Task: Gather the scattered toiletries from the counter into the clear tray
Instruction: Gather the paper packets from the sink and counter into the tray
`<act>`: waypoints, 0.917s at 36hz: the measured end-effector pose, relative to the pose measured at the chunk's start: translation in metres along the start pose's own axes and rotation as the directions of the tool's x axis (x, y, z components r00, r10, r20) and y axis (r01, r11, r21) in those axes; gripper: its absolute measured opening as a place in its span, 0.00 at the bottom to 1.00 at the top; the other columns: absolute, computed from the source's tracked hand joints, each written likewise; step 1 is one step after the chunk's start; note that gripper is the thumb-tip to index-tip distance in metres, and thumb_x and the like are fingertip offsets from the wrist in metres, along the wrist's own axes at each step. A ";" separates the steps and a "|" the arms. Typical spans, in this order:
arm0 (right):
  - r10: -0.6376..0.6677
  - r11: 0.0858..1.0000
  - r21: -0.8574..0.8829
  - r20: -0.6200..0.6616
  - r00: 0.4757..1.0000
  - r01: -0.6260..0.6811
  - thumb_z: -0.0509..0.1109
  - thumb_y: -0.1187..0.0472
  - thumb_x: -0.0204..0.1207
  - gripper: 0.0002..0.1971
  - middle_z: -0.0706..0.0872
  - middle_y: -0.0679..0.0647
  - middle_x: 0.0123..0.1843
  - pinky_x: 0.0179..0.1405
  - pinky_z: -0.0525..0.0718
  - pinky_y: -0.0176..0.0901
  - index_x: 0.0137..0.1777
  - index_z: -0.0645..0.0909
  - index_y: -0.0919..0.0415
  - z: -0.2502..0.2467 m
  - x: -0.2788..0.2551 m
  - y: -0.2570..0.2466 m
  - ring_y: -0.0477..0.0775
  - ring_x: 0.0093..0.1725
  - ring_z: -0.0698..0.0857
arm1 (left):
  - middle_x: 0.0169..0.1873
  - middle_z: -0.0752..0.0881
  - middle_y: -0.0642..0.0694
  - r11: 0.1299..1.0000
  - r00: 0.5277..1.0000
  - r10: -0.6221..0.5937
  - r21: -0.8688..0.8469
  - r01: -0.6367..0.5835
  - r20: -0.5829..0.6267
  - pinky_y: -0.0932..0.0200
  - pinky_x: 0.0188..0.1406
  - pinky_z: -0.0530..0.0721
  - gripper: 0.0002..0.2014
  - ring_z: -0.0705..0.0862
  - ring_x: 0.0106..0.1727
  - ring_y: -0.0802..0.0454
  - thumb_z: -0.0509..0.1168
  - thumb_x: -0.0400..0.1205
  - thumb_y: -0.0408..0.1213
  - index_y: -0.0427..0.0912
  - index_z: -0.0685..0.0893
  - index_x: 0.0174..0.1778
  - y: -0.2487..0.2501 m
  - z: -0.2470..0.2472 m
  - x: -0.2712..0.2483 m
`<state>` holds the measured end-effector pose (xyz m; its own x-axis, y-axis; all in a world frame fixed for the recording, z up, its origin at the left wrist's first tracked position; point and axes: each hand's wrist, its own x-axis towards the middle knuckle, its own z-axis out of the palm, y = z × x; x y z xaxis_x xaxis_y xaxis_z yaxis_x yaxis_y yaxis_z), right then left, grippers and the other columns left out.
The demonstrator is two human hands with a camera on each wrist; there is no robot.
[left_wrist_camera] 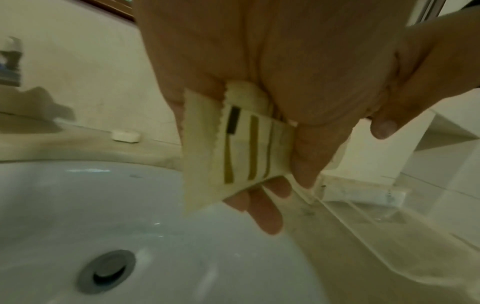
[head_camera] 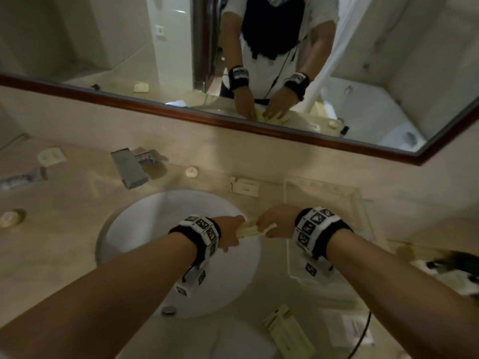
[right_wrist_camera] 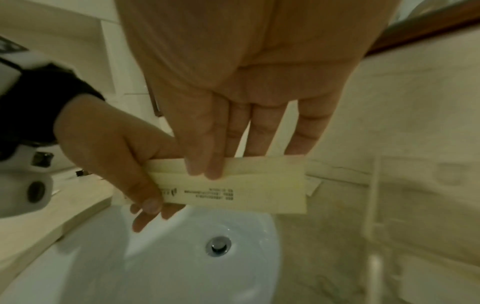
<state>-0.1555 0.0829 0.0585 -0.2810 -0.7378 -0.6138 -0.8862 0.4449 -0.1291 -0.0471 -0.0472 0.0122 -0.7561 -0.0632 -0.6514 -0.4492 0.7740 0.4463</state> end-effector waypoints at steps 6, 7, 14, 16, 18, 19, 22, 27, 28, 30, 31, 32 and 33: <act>0.032 0.992 0.123 -0.332 0.943 0.009 0.76 0.61 0.71 0.15 0.80 0.60 0.64 0.65 0.76 0.50 0.57 0.85 0.62 0.023 -0.046 0.047 0.62 0.63 0.79 | 0.69 0.80 0.41 0.995 0.990 0.087 0.028 -0.091 0.115 0.51 0.53 0.85 0.25 0.86 0.49 0.42 0.61 0.86 0.31 0.45 0.66 0.80 0.065 0.013 0.004; 0.065 0.992 0.128 -0.356 0.932 -0.020 0.76 0.59 0.71 0.18 0.77 0.58 0.65 0.65 0.76 0.49 0.61 0.82 0.58 0.029 -0.053 0.055 0.61 0.64 0.77 | 0.69 0.79 0.41 0.991 0.988 0.111 0.061 -0.118 0.109 0.51 0.54 0.84 0.26 0.86 0.52 0.41 0.61 0.86 0.32 0.45 0.66 0.80 0.074 0.015 0.005; 0.222 0.970 0.119 -0.080 0.972 -0.212 0.63 0.53 0.81 0.13 0.85 0.57 0.60 0.48 0.76 0.45 0.61 0.79 0.57 0.061 -0.088 0.089 0.58 0.52 0.82 | 0.66 0.81 0.40 0.979 0.979 0.192 0.057 -0.196 0.066 0.52 0.53 0.79 0.19 0.79 0.53 0.46 0.54 0.89 0.45 0.43 0.72 0.73 0.139 0.032 0.022; 0.256 0.959 0.139 -0.065 0.965 -0.245 0.62 0.52 0.82 0.13 0.85 0.56 0.57 0.46 0.73 0.43 0.61 0.80 0.56 0.071 -0.097 0.102 0.56 0.48 0.81 | 0.65 0.82 0.40 0.976 0.976 0.206 0.054 -0.210 0.071 0.53 0.54 0.79 0.20 0.79 0.51 0.49 0.52 0.89 0.46 0.42 0.73 0.74 0.153 0.041 0.029; 0.262 0.960 0.112 -0.047 0.964 -0.256 0.62 0.52 0.82 0.13 0.84 0.56 0.53 0.45 0.73 0.43 0.62 0.80 0.55 0.080 -0.102 0.113 0.57 0.47 0.80 | 0.64 0.83 0.41 0.969 0.972 0.220 0.094 -0.227 0.084 0.55 0.51 0.78 0.18 0.79 0.49 0.50 0.53 0.89 0.44 0.44 0.75 0.73 0.161 0.050 0.037; 0.263 0.961 0.094 -0.041 0.964 -0.258 0.61 0.53 0.83 0.12 0.82 0.55 0.50 0.44 0.73 0.43 0.62 0.79 0.55 0.085 -0.104 0.119 0.56 0.46 0.79 | 0.63 0.83 0.42 0.966 0.972 0.220 0.122 -0.230 0.086 0.56 0.51 0.78 0.18 0.80 0.49 0.49 0.54 0.88 0.44 0.46 0.75 0.72 0.165 0.053 0.041; 0.282 0.957 0.077 -0.030 0.959 -0.279 0.59 0.54 0.84 0.12 0.85 0.57 0.54 0.43 0.73 0.43 0.61 0.78 0.57 0.098 -0.107 0.135 0.55 0.43 0.78 | 0.62 0.84 0.44 0.962 0.978 0.198 0.177 -0.206 0.061 0.57 0.52 0.77 0.17 0.84 0.58 0.46 0.56 0.87 0.44 0.46 0.77 0.71 0.173 0.060 0.050; 0.340 0.930 0.157 -0.021 0.940 -0.333 0.58 0.54 0.84 0.14 0.82 0.59 0.54 0.45 0.80 0.50 0.66 0.71 0.59 0.114 -0.108 0.161 0.62 0.50 0.84 | 0.60 0.83 0.42 0.952 0.981 0.186 0.256 -0.167 -0.055 0.55 0.53 0.78 0.13 0.82 0.58 0.42 0.57 0.86 0.42 0.44 0.78 0.64 0.172 0.065 0.065; 0.340 0.927 0.176 -0.017 0.940 -0.332 0.58 0.55 0.84 0.14 0.82 0.61 0.55 0.48 0.82 0.53 0.66 0.70 0.60 0.117 -0.107 0.166 0.64 0.52 0.84 | 0.60 0.84 0.42 0.951 0.979 0.191 0.260 -0.166 -0.073 0.54 0.55 0.79 0.13 0.82 0.58 0.42 0.58 0.86 0.42 0.44 0.80 0.63 0.171 0.064 0.068; 0.340 0.924 0.193 -0.020 0.940 -0.330 0.59 0.57 0.84 0.14 0.82 0.61 0.59 0.53 0.82 0.52 0.65 0.71 0.60 0.121 -0.106 0.174 0.64 0.57 0.83 | 0.60 0.83 0.41 0.947 0.977 0.193 0.277 -0.160 -0.096 0.53 0.59 0.79 0.15 0.82 0.60 0.41 0.58 0.85 0.43 0.43 0.83 0.63 0.172 0.062 0.074; 0.344 0.923 0.198 -0.036 0.938 -0.331 0.60 0.58 0.83 0.12 0.82 0.61 0.60 0.54 0.80 0.51 0.64 0.72 0.61 0.122 -0.105 0.176 0.63 0.58 0.83 | 0.61 0.83 0.40 0.945 0.975 0.194 0.287 -0.157 -0.105 0.52 0.59 0.79 0.15 0.81 0.60 0.41 0.59 0.85 0.43 0.42 0.84 0.63 0.173 0.062 0.077; 0.348 0.922 0.205 -0.063 0.935 -0.329 0.61 0.59 0.82 0.10 0.82 0.60 0.60 0.54 0.80 0.49 0.61 0.74 0.60 0.124 -0.101 0.179 0.62 0.57 0.83 | 0.61 0.83 0.40 0.943 0.973 0.196 0.294 -0.154 -0.118 0.52 0.59 0.79 0.15 0.81 0.61 0.40 0.59 0.85 0.43 0.42 0.84 0.63 0.173 0.063 0.080; 0.355 0.920 0.209 -0.091 0.930 -0.331 0.62 0.59 0.81 0.08 0.83 0.60 0.59 0.53 0.80 0.48 0.57 0.76 0.60 0.124 -0.099 0.181 0.62 0.56 0.83 | 0.61 0.83 0.41 0.944 0.972 0.194 0.293 -0.148 -0.133 0.52 0.60 0.79 0.15 0.81 0.61 0.41 0.60 0.84 0.43 0.43 0.84 0.63 0.174 0.065 0.084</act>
<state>-0.2425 0.2994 -0.0013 -0.6099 -0.5747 -0.5457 -0.6458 0.7595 -0.0781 -0.1575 0.1228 -0.0047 -0.8854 0.0046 -0.4649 -0.1727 0.9251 0.3381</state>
